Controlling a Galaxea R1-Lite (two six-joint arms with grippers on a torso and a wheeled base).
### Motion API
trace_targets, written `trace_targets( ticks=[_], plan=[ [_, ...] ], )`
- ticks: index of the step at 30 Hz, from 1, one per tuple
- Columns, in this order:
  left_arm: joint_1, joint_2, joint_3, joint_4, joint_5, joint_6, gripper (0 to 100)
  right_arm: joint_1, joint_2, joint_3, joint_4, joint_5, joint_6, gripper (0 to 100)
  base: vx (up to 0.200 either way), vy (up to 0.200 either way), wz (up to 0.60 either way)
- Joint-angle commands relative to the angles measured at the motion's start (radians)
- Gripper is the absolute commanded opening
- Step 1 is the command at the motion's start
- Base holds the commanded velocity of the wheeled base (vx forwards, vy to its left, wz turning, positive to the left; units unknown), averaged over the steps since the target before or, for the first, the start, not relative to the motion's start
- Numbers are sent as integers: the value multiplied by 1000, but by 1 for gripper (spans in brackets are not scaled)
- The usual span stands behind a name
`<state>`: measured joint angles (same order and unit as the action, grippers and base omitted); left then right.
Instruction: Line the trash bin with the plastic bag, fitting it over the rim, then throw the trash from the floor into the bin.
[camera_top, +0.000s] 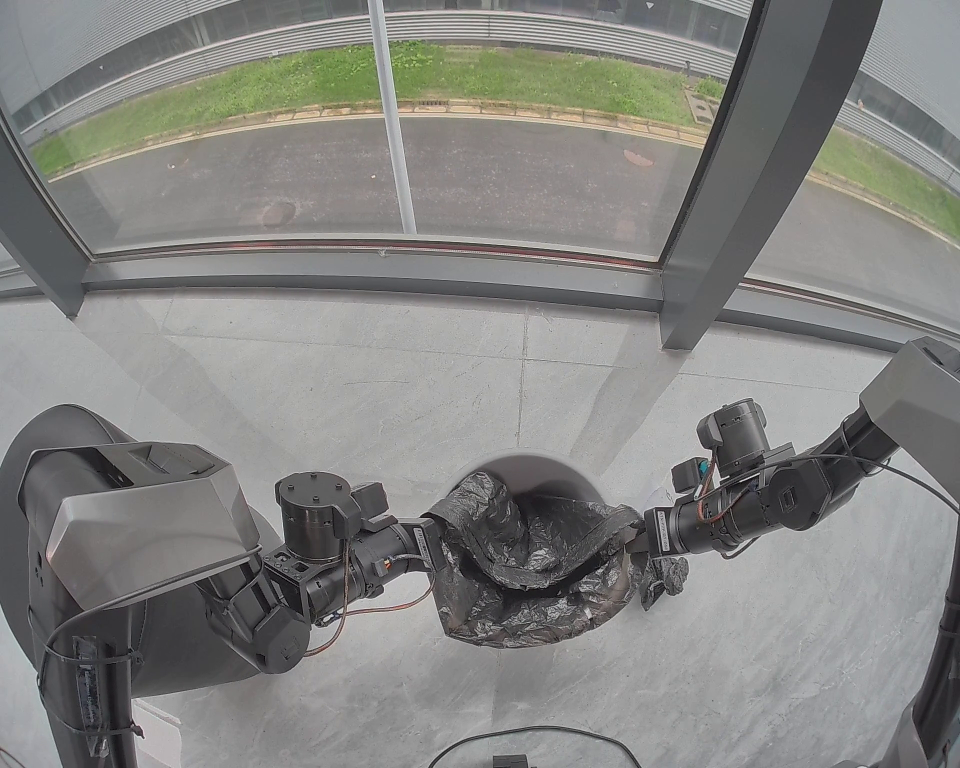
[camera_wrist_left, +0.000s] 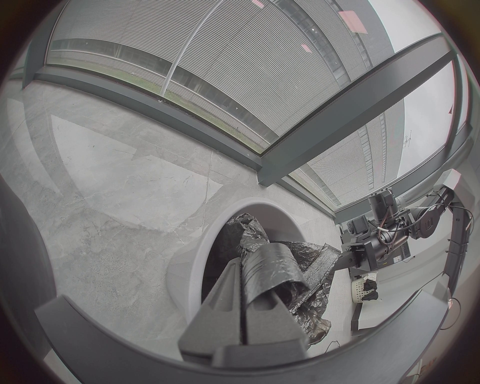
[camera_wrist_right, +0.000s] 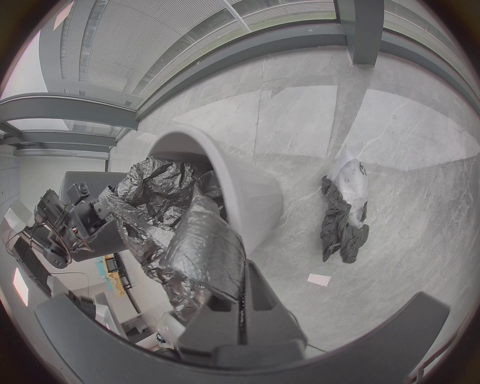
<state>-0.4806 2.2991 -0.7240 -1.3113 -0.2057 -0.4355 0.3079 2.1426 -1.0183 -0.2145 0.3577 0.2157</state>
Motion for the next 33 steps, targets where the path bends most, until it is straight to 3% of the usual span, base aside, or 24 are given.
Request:
trace_targets(
  ticks=[1,27,33],
  plan=[
    [1,0,-12,1,0,0,0,0,2,0,-6,1,1,0,0,0,0],
    [1,-4,-20,-2,-1,0,0,2,0,9,-43,0,7,0,0,0,0],
    [-1,-3,-20,0,-1,0,0,2,2,14,-66,-31,28,0,0,0,0]
  ],
)
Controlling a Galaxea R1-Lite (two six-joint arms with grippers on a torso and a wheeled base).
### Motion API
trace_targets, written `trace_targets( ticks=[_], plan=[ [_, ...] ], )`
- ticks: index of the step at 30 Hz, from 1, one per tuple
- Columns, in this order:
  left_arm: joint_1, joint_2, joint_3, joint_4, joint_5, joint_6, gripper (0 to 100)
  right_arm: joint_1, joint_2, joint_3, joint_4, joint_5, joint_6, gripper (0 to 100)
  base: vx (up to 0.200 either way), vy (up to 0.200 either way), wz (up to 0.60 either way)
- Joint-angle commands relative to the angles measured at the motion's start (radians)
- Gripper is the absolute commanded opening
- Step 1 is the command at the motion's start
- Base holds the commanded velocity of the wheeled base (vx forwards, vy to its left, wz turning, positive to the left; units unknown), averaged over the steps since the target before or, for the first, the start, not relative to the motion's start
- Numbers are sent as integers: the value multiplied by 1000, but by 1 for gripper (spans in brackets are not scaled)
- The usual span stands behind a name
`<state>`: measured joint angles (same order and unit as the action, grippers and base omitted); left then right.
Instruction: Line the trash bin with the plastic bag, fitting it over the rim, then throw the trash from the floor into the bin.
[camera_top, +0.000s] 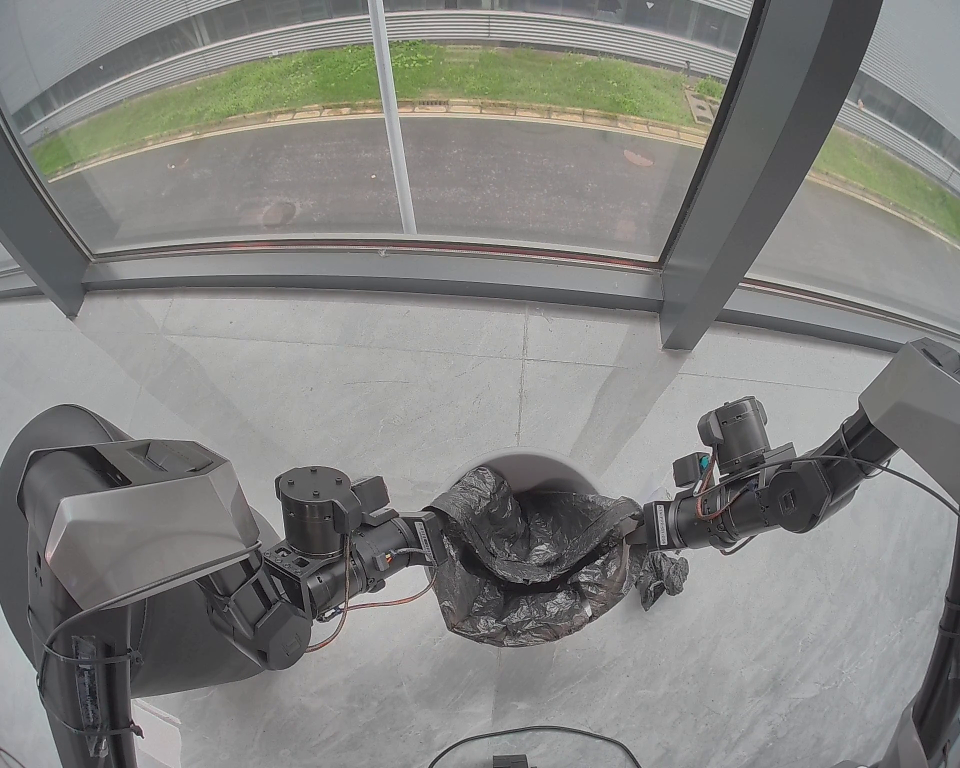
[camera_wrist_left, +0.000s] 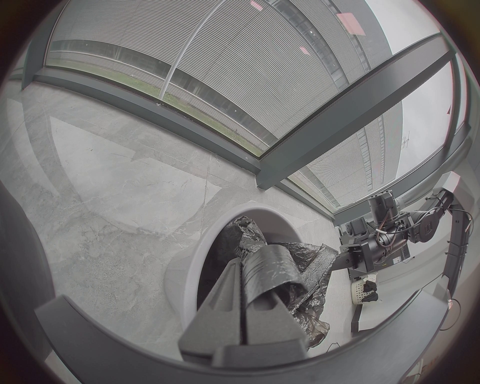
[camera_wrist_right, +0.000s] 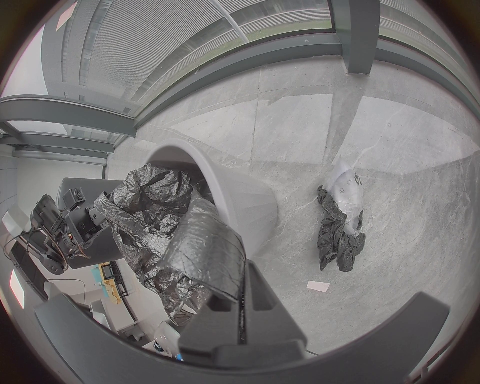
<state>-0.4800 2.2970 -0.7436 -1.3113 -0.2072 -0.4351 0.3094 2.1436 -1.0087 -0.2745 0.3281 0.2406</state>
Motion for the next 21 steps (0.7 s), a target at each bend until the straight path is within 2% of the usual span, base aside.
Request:
trace_targets(
  ticks=[1,6,7,17,21],
  plan=[
    [0,-1,0,0,0,-1,0,1,-1,9,-8,-3,3,0,0,0,0],
    [0,-2,0,0,0,-1,0,2,1,12,-8,-11,2,0,0,0,0],
    [0,-2,0,1,0,-1,0,2,1,12,-8,-11,3,100,0,0,0],
    [0,-5,3,-2,0,-1,0,2,-16,18,-54,-11,12,100,0,0,0],
    [0,-13,9,-9,0,-1,0,2,-88,21,-74,-11,32,100,0,0,0]
  ],
)
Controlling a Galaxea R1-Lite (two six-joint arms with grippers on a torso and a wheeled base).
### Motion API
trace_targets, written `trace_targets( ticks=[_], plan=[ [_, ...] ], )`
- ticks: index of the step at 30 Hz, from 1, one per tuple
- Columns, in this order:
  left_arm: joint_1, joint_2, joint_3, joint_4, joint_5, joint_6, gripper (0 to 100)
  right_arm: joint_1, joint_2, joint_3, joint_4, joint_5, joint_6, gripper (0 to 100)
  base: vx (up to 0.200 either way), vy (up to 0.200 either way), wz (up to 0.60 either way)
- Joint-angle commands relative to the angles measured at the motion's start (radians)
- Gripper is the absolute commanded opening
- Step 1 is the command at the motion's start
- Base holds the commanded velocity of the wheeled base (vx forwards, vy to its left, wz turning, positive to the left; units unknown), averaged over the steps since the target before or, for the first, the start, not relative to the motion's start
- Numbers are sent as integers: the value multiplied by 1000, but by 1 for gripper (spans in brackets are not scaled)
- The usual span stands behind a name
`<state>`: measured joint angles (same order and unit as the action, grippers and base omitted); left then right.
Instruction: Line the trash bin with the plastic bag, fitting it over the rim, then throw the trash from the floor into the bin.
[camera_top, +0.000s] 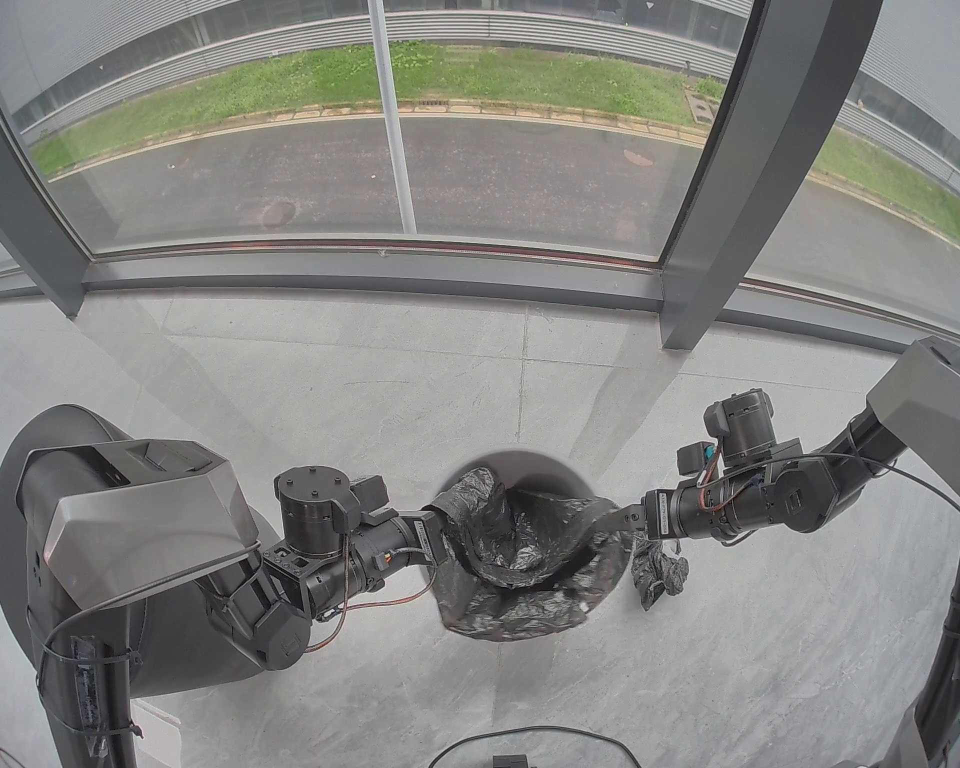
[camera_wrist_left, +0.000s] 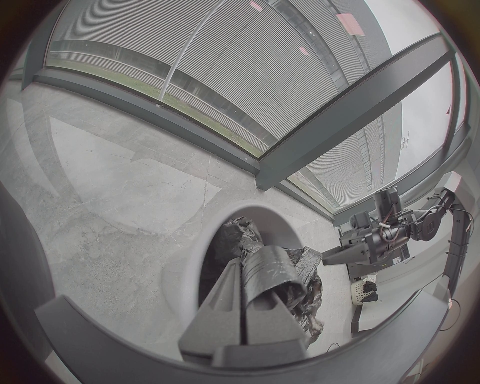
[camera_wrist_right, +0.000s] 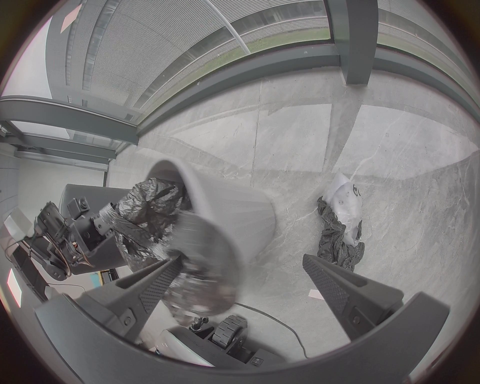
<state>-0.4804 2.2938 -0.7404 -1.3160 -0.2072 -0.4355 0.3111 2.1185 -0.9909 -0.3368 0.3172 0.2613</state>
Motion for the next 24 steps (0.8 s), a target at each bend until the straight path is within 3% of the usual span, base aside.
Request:
trace_targets(
  ticks=[1,7,14,16,17,18,19,21,24],
  plan=[
    [-1,-16,9,-5,-1,0,0,3,-92,0,-10,0,15,100,0,0,0],
    [-10,-39,26,-5,-1,-2,0,56,-173,9,-1,-3,4,100,0,0,0],
    [-14,-42,29,-6,-3,-2,0,198,-143,-25,-4,-67,-2,100,0,0,0],
    [-15,-42,29,-6,-1,-2,0,270,-78,-60,-13,-176,-11,100,0,0,0],
    [-15,-42,29,-6,-1,-2,0,270,-78,-60,-13,-176,-11,100,0,0,0],
    [-15,-42,30,-6,-1,-2,0,303,-14,-98,-13,-283,-51,100,0,0,0],
    [-15,-40,30,-6,-1,-2,0,315,17,-109,-16,-328,-77,100,0,0,0],
    [-15,-40,30,-6,-1,-2,0,326,70,-120,-45,-397,-135,100,0,0,0],
    [-15,-42,29,-6,-1,-2,0,330,116,-124,-100,-426,-208,100,0,0,0]
  ],
)
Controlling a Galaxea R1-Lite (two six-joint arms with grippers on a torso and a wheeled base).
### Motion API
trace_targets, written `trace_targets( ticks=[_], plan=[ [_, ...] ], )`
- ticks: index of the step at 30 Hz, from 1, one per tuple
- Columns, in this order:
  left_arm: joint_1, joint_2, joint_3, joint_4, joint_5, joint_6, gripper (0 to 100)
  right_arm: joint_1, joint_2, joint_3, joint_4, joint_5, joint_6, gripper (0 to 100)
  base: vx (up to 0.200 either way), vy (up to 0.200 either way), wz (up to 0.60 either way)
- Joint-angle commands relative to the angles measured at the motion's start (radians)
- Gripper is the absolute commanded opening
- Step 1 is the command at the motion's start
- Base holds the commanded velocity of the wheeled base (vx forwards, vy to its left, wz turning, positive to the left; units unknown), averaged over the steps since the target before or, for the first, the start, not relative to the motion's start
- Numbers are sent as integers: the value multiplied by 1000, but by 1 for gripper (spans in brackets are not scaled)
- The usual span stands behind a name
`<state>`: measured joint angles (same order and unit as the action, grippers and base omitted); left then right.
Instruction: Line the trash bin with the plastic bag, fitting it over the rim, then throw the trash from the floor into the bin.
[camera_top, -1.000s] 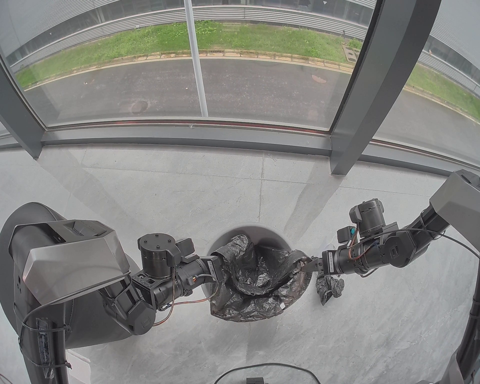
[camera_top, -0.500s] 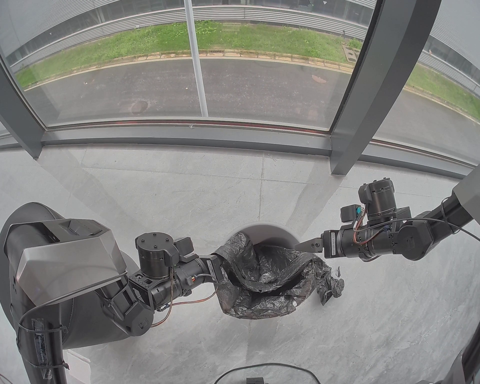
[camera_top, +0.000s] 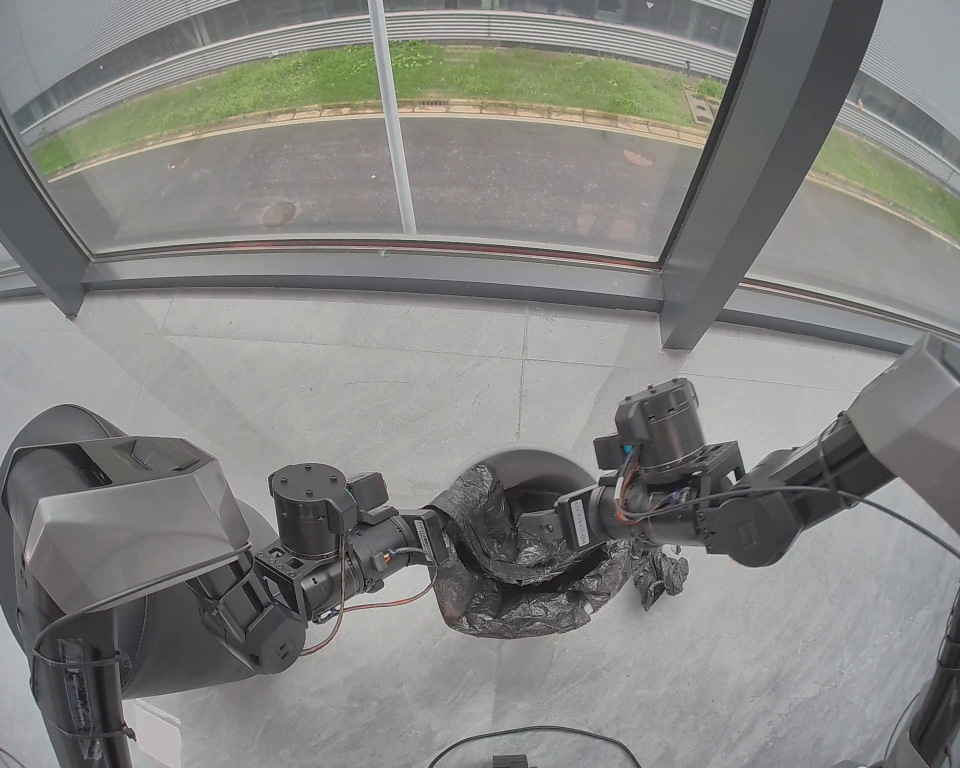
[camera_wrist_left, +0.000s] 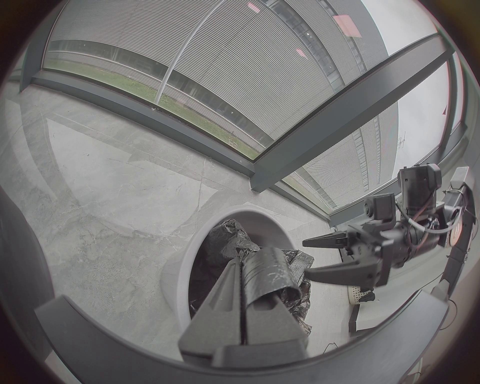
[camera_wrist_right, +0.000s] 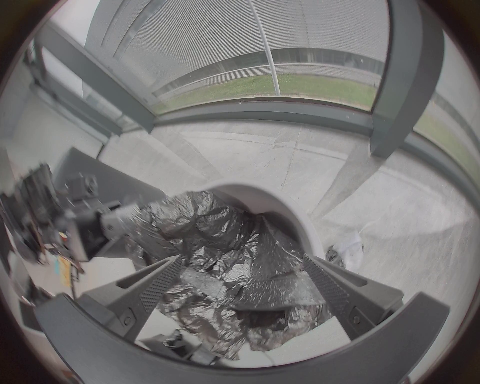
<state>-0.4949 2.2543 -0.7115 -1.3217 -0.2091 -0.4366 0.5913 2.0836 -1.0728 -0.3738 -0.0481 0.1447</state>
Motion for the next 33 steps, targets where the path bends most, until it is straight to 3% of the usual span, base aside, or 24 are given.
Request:
trace_targets(
  ticks=[1,6,21,33],
  plan=[
    [-1,-2,0,-1,1,-1,0,50,162,-42,-80,-67,-111,100,0,0,0],
    [-1,-2,0,-1,1,-1,0,78,171,-36,-103,-82,-152,100,0,0,0],
    [-1,-1,0,-1,1,-1,0,111,162,60,-111,-84,-143,100,0,0,0],
    [-1,-1,0,-1,2,-1,0,127,210,34,-140,-85,-157,100,0,0,0]
  ],
)
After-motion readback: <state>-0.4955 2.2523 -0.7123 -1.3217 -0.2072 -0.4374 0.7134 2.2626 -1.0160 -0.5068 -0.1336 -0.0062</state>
